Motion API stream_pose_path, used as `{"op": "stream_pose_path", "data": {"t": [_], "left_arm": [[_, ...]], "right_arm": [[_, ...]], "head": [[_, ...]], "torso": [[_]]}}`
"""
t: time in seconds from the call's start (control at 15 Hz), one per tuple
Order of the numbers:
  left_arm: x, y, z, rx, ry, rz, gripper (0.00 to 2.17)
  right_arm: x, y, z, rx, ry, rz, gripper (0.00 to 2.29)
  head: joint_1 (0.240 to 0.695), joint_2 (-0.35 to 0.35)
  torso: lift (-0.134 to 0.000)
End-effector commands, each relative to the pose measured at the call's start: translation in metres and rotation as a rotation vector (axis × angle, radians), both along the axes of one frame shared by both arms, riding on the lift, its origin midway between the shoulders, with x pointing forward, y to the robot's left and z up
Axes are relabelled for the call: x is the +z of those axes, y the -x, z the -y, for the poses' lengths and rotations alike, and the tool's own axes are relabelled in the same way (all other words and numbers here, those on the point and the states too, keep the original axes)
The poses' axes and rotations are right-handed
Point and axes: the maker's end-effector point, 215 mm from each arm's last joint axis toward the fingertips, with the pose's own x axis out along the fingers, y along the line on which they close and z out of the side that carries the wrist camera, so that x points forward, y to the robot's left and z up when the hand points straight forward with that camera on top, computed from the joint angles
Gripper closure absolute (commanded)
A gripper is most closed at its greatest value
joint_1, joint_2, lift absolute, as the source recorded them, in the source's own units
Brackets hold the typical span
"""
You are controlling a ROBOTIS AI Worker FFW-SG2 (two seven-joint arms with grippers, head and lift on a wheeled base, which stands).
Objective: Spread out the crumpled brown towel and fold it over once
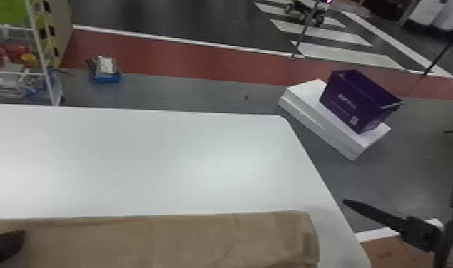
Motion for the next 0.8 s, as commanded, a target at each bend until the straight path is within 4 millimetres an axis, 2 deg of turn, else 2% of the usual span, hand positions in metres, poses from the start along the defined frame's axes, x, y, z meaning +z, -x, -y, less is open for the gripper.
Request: {"op": "stream_pose_path", "data": {"t": [0.0, 0.53, 0.67, 0.73], "left_arm": [[-0.005, -0.001, -0.014, 0.02, -0.007, 0.003, 1.88], [-0.002, 0.004, -0.065, 0.102, 0.013, 0.01, 1.88], [0.013, 0.003, -0.065, 0.107, 0.07, 0.042, 1.88], [0.023, 0.005, -0.058, 0.093, 0.095, 0.059, 1.88]], "right_arm": [[0.0, -0.002, -0.004, 0.006, -0.005, -0.002, 0.59], [0.001, -0.004, -0.009, 0.015, -0.015, -0.008, 0.59], [0.004, -0.002, -0.017, 0.035, -0.01, -0.002, 0.59], [0.007, 0.002, -0.025, 0.055, -0.002, 0.0, 0.59]], "head": [[0.695, -0.35], [0.695, -0.29], [0.695, -0.268], [0.695, -0.261]], "torso": [[-0.123], [-0.123], [-0.123], [-0.123]]}}
